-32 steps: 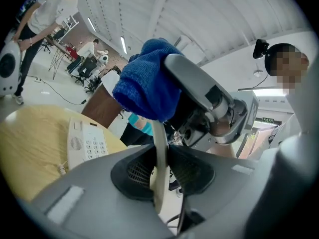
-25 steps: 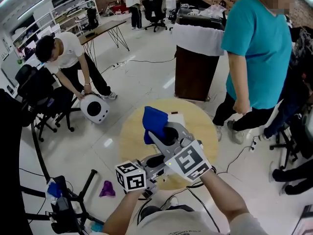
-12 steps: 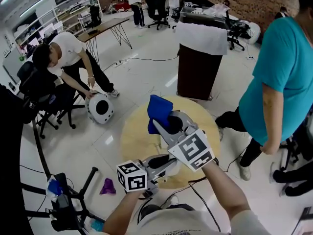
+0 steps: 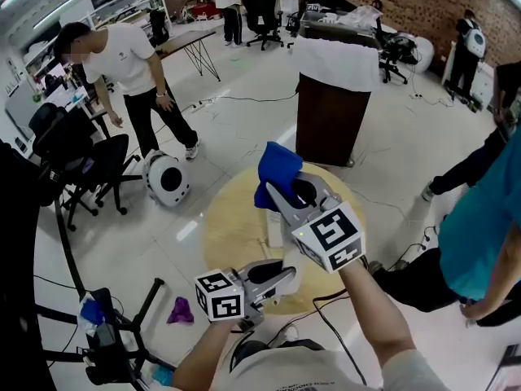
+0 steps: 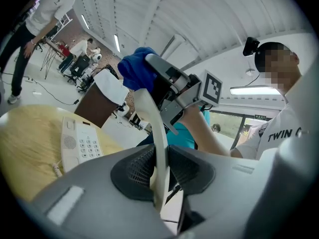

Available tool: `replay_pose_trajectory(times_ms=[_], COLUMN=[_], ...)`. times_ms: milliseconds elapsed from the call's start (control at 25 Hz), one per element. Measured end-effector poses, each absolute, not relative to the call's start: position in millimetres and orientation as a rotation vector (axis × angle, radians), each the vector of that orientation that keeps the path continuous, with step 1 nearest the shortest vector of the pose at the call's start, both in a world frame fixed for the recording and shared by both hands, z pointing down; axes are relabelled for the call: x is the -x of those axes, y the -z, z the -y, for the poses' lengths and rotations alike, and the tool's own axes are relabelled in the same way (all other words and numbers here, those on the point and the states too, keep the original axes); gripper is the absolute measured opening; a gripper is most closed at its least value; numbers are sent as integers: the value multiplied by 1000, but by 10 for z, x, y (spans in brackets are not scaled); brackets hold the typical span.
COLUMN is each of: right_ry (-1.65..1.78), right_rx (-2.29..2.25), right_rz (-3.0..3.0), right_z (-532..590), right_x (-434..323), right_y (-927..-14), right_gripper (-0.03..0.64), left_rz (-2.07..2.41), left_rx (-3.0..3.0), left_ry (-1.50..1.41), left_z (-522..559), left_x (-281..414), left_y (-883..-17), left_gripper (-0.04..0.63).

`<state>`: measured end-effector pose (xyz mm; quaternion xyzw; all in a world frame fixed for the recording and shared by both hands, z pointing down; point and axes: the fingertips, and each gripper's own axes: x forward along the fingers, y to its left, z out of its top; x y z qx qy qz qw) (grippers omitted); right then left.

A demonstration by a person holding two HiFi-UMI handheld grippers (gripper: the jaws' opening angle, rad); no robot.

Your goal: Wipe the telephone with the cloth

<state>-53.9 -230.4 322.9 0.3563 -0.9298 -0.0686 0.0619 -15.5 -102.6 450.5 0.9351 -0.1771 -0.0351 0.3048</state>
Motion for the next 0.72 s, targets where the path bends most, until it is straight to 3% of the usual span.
replay_pose_trajectory(times_ms=[720], right_ry=[99], right_rx=[-1234], right_rz=[2794], right_z=[2398], right_x=[103], right_y=[-3374], right_gripper=[64], left_rz=[503], left_rx=[-2458], left_ry=[167], left_z=[1086], left_x=[253], left_y=[-4431], left_gripper=[81])
